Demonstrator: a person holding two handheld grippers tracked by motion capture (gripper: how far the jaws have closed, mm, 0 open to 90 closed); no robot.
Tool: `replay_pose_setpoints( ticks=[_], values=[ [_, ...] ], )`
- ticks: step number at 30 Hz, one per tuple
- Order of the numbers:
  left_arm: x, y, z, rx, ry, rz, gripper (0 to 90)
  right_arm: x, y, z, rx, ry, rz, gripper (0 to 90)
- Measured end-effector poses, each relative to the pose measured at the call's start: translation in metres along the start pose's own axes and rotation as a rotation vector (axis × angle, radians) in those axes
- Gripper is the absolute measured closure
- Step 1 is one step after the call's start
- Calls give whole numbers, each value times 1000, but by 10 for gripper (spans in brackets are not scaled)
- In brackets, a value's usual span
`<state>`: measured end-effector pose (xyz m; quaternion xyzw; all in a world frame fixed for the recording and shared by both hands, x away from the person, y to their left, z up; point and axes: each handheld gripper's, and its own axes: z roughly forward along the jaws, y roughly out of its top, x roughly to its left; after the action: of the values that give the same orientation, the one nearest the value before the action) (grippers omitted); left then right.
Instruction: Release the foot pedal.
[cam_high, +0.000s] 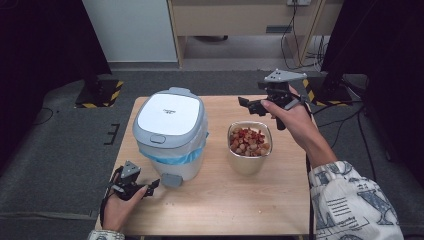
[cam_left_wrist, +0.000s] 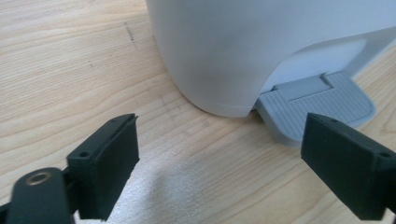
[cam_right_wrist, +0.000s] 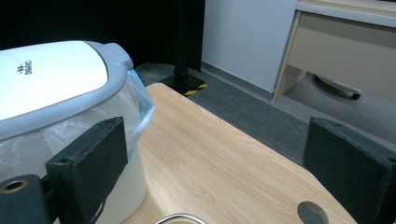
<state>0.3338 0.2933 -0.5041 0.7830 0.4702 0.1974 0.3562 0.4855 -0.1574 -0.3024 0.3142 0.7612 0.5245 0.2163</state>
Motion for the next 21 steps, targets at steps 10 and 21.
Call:
replay_pose_setpoints(
  ticks=[10, 21],
  values=[
    [1, -1, 2, 0, 6, 1, 59, -5, -1, -7, -15, -26, 5, 64],
    [1, -1, 3, 5, 15, 7, 56, -14, -3, -19, -23, -60, 24, 61]
  ],
)
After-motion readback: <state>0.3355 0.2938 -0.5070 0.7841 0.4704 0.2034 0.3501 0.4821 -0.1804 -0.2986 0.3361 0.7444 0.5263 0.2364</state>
